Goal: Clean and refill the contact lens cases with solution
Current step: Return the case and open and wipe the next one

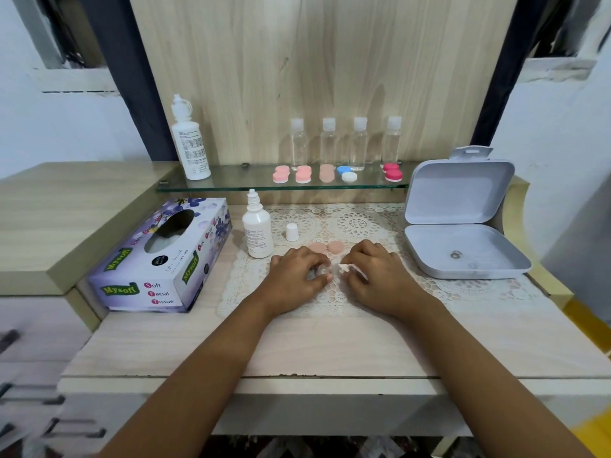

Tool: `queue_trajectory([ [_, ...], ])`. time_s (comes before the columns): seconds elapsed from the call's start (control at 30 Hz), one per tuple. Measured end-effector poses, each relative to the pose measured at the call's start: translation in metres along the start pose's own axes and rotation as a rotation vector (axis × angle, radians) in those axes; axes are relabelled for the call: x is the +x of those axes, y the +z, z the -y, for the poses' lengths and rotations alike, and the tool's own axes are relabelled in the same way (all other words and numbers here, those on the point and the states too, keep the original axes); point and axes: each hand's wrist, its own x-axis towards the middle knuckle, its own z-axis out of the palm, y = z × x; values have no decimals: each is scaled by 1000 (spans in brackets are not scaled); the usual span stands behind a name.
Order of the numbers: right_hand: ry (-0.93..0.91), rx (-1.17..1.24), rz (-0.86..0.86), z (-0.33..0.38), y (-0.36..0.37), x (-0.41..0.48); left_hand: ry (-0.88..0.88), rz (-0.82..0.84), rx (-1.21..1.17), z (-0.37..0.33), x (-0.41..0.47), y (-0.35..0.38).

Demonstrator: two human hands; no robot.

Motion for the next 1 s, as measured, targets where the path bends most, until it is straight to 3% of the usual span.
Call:
queue_trajectory([
  [0.13, 74, 148, 29, -1, 0, -2, 17, -20, -8, 0, -1, 0],
  [0.37, 138, 345, -163, -2, -7, 1, 28, -28, -2, 1, -1, 1],
  [0.43, 64, 293, -199, -2, -6, 1, 29, -28, 1, 1, -1, 1],
  [0.57, -52, 220, -69, -4, -6, -2, 29, -29, -11, 2, 0, 1],
  [0.8, -101, 101, 4, -6, 1, 5, 44, -26, -10, 3, 1, 2],
  [1.0, -34, -81, 30, 1, 0, 6, 79, -28, -19, 5, 2, 3],
])
